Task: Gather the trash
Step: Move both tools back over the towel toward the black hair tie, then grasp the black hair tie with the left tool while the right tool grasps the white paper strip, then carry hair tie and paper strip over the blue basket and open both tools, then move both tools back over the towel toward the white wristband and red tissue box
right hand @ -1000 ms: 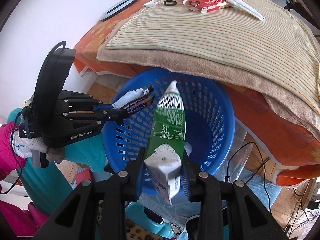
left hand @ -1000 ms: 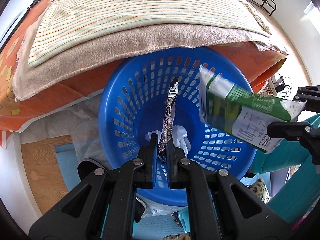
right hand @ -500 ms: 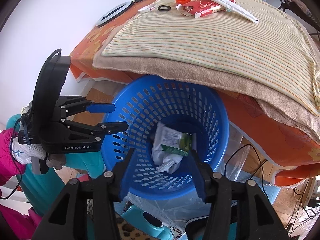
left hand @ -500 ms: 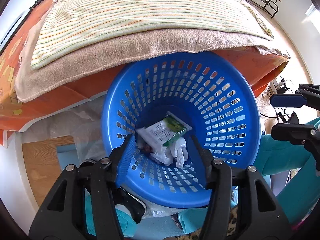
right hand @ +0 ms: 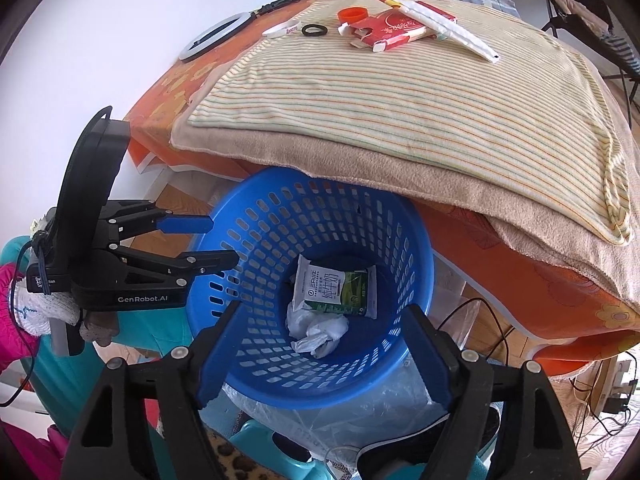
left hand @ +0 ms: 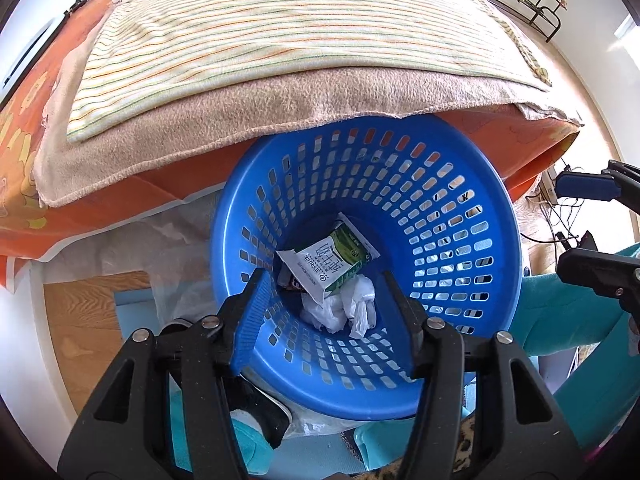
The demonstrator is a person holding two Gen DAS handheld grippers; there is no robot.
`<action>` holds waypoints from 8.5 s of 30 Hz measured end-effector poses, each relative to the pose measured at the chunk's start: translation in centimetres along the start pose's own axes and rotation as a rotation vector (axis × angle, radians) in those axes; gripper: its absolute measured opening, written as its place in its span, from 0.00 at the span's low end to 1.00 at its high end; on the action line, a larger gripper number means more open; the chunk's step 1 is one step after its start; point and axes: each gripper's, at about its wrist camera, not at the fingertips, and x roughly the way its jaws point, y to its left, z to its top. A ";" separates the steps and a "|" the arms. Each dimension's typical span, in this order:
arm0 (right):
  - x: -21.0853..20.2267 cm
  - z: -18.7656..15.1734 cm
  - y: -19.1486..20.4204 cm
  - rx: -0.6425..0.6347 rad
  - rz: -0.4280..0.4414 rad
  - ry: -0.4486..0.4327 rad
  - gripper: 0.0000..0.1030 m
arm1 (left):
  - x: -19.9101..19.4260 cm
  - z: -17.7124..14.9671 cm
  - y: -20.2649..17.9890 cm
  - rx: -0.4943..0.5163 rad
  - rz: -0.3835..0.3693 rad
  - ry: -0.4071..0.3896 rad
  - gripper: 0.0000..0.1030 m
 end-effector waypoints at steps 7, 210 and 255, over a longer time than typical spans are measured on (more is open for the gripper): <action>-0.5 0.5 -0.2 0.008 -0.022 -0.018 0.82 | -0.7 0.7 0.4 -0.018 0.001 -0.017 0.55; 0.9 0.3 -0.5 -0.083 0.010 0.035 0.83 | -1.3 3.1 0.5 0.055 0.059 -0.093 0.61; 4.9 26.2 -9.5 0.573 -0.018 -0.242 0.93 | -2.1 25.6 17.9 -0.115 0.200 -0.276 0.52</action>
